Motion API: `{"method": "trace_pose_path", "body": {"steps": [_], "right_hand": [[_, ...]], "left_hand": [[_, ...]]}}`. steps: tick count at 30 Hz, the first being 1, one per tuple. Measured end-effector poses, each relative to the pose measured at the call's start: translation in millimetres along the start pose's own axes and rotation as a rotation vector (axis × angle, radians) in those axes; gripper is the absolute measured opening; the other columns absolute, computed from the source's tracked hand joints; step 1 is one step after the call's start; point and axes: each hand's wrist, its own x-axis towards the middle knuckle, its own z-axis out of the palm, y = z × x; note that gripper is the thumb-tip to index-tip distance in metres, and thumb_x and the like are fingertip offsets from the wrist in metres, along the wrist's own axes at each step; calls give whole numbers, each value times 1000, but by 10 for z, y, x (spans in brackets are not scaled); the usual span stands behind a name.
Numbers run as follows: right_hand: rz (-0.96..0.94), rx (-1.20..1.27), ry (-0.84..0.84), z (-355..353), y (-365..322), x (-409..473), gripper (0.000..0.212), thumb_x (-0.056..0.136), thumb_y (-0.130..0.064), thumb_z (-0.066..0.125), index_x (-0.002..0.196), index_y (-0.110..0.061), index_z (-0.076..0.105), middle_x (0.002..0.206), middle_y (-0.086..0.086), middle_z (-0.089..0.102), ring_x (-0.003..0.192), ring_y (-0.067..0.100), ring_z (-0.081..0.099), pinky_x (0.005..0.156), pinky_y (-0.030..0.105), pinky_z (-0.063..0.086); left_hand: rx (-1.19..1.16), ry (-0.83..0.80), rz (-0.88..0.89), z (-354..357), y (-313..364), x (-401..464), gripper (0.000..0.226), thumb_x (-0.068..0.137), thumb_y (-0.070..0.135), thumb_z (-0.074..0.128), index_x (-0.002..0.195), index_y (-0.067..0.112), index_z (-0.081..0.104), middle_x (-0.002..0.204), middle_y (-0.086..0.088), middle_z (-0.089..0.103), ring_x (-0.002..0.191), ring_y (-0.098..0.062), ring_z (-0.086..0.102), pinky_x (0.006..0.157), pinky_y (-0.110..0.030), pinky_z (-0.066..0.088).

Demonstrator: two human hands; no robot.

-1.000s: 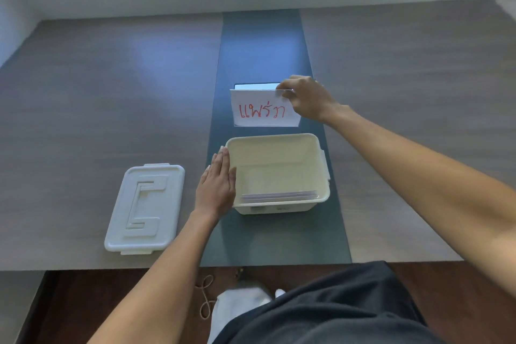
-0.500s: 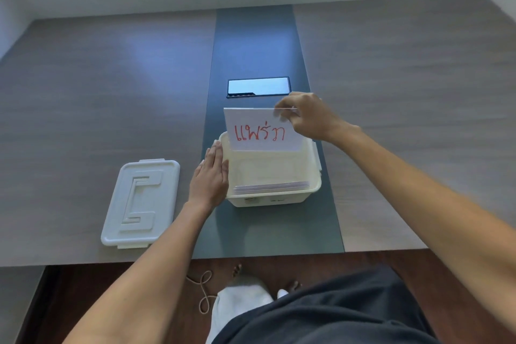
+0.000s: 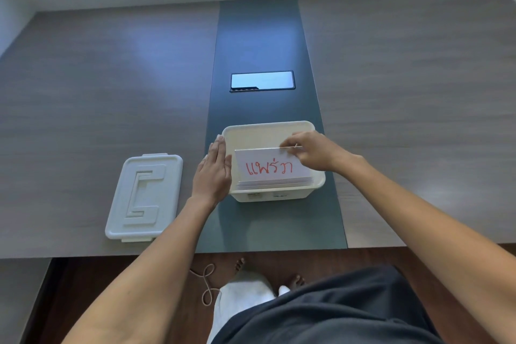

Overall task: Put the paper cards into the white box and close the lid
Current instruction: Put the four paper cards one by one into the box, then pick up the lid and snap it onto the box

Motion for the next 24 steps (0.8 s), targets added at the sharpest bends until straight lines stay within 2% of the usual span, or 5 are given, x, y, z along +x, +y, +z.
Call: {"method": "trace_pose_path", "body": {"steps": [8, 13, 17, 20, 24], "right_hand": [[41, 9, -128, 232, 85, -57, 35, 95, -4, 52, 122, -16, 70, 123, 0, 68, 112, 19, 61, 93, 20, 43], [82, 43, -286, 236, 134, -92, 29, 97, -18, 56, 121, -22, 71, 120, -3, 70, 107, 15, 65, 97, 28, 50], [71, 50, -338, 169, 118, -93, 28, 97, -21, 56, 121, -23, 71, 121, -6, 71, 107, 10, 65, 94, 19, 45], [17, 17, -221, 167, 131, -65, 31, 100, -24, 54, 127, -19, 67, 128, -4, 68, 116, 12, 62, 98, 18, 40], [-162, -56, 62, 267, 239, 29, 41, 102, -30, 50, 142, -22, 53, 149, -3, 50, 144, 15, 38, 117, 35, 31]], "left_hand": [[9, 11, -11, 6, 6, 2, 56, 106, 36, 16, 158, 19, 6, 166, 7, 7, 152, -12, 11, 122, -36, 19], [9, 8, -19, 4, 11, -4, 56, 106, 36, 16, 158, 21, 6, 166, 8, 6, 152, -11, 10, 121, -36, 18], [23, 3, -13, -2, 14, -6, 56, 106, 36, 17, 158, 20, 6, 166, 7, 6, 152, -12, 11, 121, -37, 19], [52, -9, -8, -16, 18, -4, 57, 106, 37, 16, 158, 19, 6, 166, 6, 6, 153, -13, 11, 122, -37, 18], [153, -50, 3, -60, 41, 5, 63, 104, 44, 16, 158, 15, 3, 167, 2, 3, 153, -14, 4, 124, -35, 11]]}}
